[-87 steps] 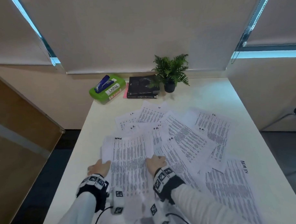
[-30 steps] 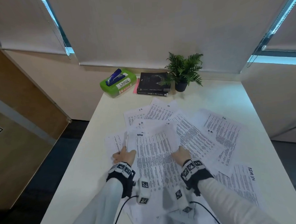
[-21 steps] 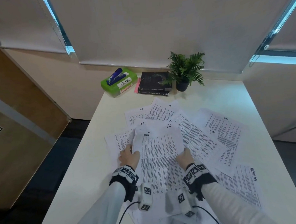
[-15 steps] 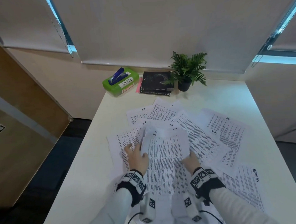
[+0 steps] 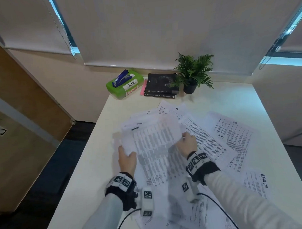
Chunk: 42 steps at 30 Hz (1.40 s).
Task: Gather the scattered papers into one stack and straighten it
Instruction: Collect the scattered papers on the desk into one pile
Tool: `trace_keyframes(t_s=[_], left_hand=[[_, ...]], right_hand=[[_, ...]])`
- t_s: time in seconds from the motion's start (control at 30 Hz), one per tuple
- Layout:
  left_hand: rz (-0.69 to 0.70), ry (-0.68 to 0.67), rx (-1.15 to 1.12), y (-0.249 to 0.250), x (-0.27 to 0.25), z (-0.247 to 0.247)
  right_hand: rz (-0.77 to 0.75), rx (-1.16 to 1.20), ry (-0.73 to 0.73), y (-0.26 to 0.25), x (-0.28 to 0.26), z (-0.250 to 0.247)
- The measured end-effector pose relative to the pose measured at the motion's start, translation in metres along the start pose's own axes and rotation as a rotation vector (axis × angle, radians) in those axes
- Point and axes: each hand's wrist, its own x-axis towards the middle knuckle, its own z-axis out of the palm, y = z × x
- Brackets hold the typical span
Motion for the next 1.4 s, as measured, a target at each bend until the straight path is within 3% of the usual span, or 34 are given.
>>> trace_keyframes(t_s=[0.13, 0.23, 0.37, 0.5, 0.57, 0.67, 0.73, 0.87, 0.93, 1.0, 1.1, 1.4], left_hand=[[-0.241, 0.084, 0.199, -0.022, 0.019, -0.019], [-0.324, 0.106, 0.437, -0.023, 0.023, -0.029], [-0.382, 0.092, 0.221, -0.017, 0.038, -0.027], [-0.307, 0.179, 0.027, -0.015, 0.041, -0.026], [-0.264, 0.206, 0.015, -0.013, 0.038, -0.025], [-0.177, 0.194, 0.049, -0.009, 0.034, -0.022], [-0.08, 0.174, 0.098, -0.004, 0.036, -0.018], [0.142, -0.05, 0.343, 0.015, 0.038, 0.0], [0.207, -0.179, 0.541, 0.024, 0.04, 0.016], [0.164, -0.263, 0.691, 0.026, 0.047, 0.027], [0.043, -0.278, 0.736, 0.025, 0.063, 0.03], [0.075, -0.216, 0.315, 0.02, 0.061, 0.024]], right_hand=[[-0.049, -0.289, -0.24, -0.009, 0.002, 0.025], [-0.067, -0.371, -0.269, -0.005, 0.0, 0.044], [0.056, -0.197, -0.243, -0.006, -0.001, 0.06], [0.254, 0.075, -0.382, -0.015, 0.001, 0.056], [0.27, 0.019, -0.444, -0.021, -0.001, 0.057], [0.23, -0.068, -0.402, -0.026, -0.008, 0.064], [0.247, 0.103, -0.37, -0.017, -0.012, 0.063], [0.385, 0.302, -0.211, 0.018, -0.025, 0.048], [0.442, 0.261, -0.115, 0.033, -0.025, 0.047], [0.445, 0.133, -0.061, 0.043, -0.025, 0.046], [0.382, 0.037, -0.051, 0.038, -0.019, 0.045], [0.396, 0.024, -0.071, 0.038, 0.002, 0.042]])
